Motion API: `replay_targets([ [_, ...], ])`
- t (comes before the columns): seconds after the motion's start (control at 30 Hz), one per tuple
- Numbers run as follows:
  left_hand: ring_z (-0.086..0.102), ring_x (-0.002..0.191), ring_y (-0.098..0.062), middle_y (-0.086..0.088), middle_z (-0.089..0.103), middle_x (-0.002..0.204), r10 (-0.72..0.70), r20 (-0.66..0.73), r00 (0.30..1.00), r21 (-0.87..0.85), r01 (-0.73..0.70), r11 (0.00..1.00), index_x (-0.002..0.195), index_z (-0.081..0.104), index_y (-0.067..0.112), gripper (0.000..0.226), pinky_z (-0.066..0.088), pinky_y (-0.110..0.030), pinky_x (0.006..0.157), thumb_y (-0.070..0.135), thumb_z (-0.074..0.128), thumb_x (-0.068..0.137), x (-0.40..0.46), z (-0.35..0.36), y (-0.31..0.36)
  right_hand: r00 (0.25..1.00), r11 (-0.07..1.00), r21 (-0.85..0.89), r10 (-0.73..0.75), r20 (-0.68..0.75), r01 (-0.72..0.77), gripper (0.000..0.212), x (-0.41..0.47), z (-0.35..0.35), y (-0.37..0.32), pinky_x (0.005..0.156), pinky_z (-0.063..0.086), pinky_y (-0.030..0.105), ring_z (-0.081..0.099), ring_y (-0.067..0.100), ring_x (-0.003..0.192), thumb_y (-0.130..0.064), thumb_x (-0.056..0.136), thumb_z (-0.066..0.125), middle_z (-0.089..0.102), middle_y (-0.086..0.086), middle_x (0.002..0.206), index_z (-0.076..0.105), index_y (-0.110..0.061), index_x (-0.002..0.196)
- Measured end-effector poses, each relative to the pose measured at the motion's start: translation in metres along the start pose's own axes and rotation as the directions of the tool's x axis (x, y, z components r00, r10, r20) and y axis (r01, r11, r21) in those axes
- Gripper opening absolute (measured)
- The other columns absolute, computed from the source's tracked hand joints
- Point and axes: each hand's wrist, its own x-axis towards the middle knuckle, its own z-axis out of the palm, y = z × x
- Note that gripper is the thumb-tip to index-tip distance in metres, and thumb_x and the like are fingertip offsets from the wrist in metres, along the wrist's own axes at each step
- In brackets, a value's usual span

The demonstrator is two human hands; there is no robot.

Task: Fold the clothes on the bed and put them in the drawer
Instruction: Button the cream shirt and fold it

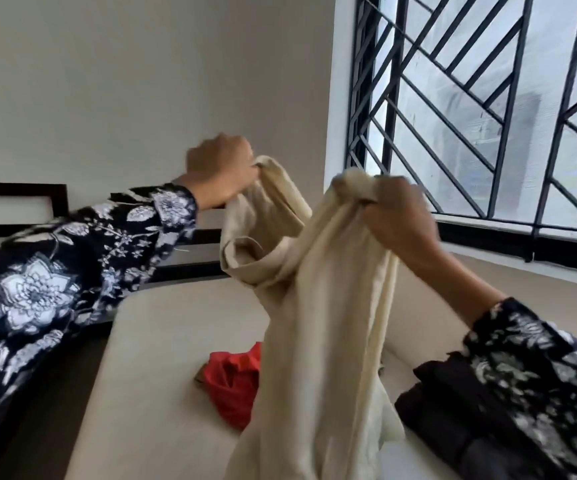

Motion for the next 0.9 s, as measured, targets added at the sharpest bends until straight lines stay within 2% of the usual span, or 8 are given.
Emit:
replay_targets([
  [0.13, 0.060, 0.101, -0.042, -0.024, 0.063, 0.107, -0.202, -0.071, 0.977, 0.092, 0.208, 0.974, 0.101, 0.065, 0.003, 0.033, 0.044, -0.042, 0.082, 0.033, 0.057, 0.090, 0.004, -0.012, -0.059, 0.969, 0.976, 0.076, 0.212, -0.128, -0.203, 0.030, 0.029, -0.034, 0.050, 0.072, 0.037, 0.032, 0.062, 0.031, 0.099, -0.019, 0.082, 0.050, 0.062, 0.023, 0.095, 0.065, -0.003, 0.102],
  [0.2, 0.068, 0.086, -0.037, -0.024, 0.066, 0.100, -0.363, -0.070, 0.929, -0.228, 0.339, 0.913, 0.093, 0.066, 0.000, 0.032, 0.055, -0.043, 0.078, 0.030, 0.061, 0.085, 0.004, -0.019, -0.082, 0.954, 0.962, 0.089, 0.267, -0.136, -0.257, 0.037, 0.042, -0.054, 0.068, 0.069, 0.036, 0.032, 0.056, 0.021, 0.089, -0.034, 0.077, 0.053, 0.053, 0.019, 0.084, 0.062, -0.001, 0.090],
  [0.33, 0.063, 0.041, -0.013, -0.012, 0.062, 0.096, -0.567, 0.175, 0.805, -0.817, 0.441, 0.373, 0.080, 0.058, 0.004, 0.007, 0.050, -0.020, 0.040, -0.001, 0.056, 0.085, 0.026, -0.028, -0.107, 0.931, 0.900, 0.243, 0.361, 0.053, -0.363, 0.022, 0.057, -0.087, 0.070, 0.040, 0.027, 0.018, 0.040, 0.016, 0.049, -0.027, 0.070, 0.071, 0.047, 0.005, 0.055, 0.056, -0.013, 0.063],
  [0.47, 0.063, 0.087, -0.021, -0.008, 0.053, 0.119, -0.565, 0.174, 0.807, -0.917, 0.341, 0.205, 0.112, 0.052, 0.007, 0.027, 0.055, -0.023, 0.047, -0.005, 0.047, 0.088, 0.034, -0.044, -0.101, 0.874, 0.718, 0.500, 0.366, 0.320, -0.484, 0.027, 0.067, -0.112, 0.050, 0.029, 0.031, 0.011, 0.042, 0.001, 0.034, -0.011, 0.090, 0.058, 0.053, -0.008, 0.056, 0.069, -0.021, 0.066],
  [0.63, 0.063, 0.097, -0.024, -0.008, 0.055, 0.108, -0.504, 0.197, 0.841, -0.907, 0.352, 0.233, 0.099, 0.049, 0.009, 0.016, 0.054, -0.021, 0.048, -0.001, 0.039, 0.092, 0.015, -0.070, -0.083, 0.851, 0.608, 0.595, 0.374, 0.369, -0.525, 0.050, 0.065, -0.132, 0.049, 0.070, 0.059, 0.031, 0.052, 0.010, 0.059, 0.009, 0.089, 0.037, 0.065, 0.010, 0.075, 0.074, -0.009, 0.061],
  [0.73, 0.062, 0.107, -0.019, -0.005, 0.055, 0.105, -0.381, 0.182, 0.906, -0.900, 0.309, 0.306, 0.087, 0.050, 0.013, 0.006, 0.054, -0.017, 0.057, 0.008, 0.051, 0.089, 0.001, -0.087, -0.083, 0.959, 0.863, 0.427, 0.206, 0.195, -0.272, 0.021, 0.054, -0.145, 0.048, 0.048, 0.044, 0.008, 0.055, -0.002, 0.044, 0.007, 0.085, 0.049, 0.065, -0.013, 0.055, 0.060, -0.010, 0.079],
  [0.83, 0.059, 0.111, -0.016, -0.005, 0.061, 0.111, -0.053, 0.212, 0.976, -0.740, 0.196, 0.644, 0.102, 0.060, 0.007, 0.030, 0.052, -0.016, 0.078, 0.025, 0.073, 0.081, -0.020, -0.097, -0.093, 0.987, 0.959, 0.253, 0.098, 0.128, -0.128, 0.027, 0.046, -0.152, 0.055, 0.056, 0.041, 0.019, 0.054, -0.002, 0.056, -0.030, 0.063, 0.073, 0.060, -0.004, 0.067, 0.048, -0.024, 0.072],
  [0.9, 0.060, 0.108, -0.027, -0.011, 0.064, 0.107, -0.080, 0.048, 0.996, -0.534, 0.093, 0.840, 0.110, 0.061, 0.004, 0.045, 0.047, -0.029, 0.083, 0.024, 0.078, 0.075, -0.032, -0.098, -0.101, 0.994, 0.988, 0.115, 0.107, -0.014, -0.104, 0.032, 0.043, -0.152, 0.064, 0.064, 0.040, 0.033, 0.051, 0.015, 0.077, -0.035, 0.056, 0.076, 0.054, 0.007, 0.085, 0.050, -0.023, 0.069],
])
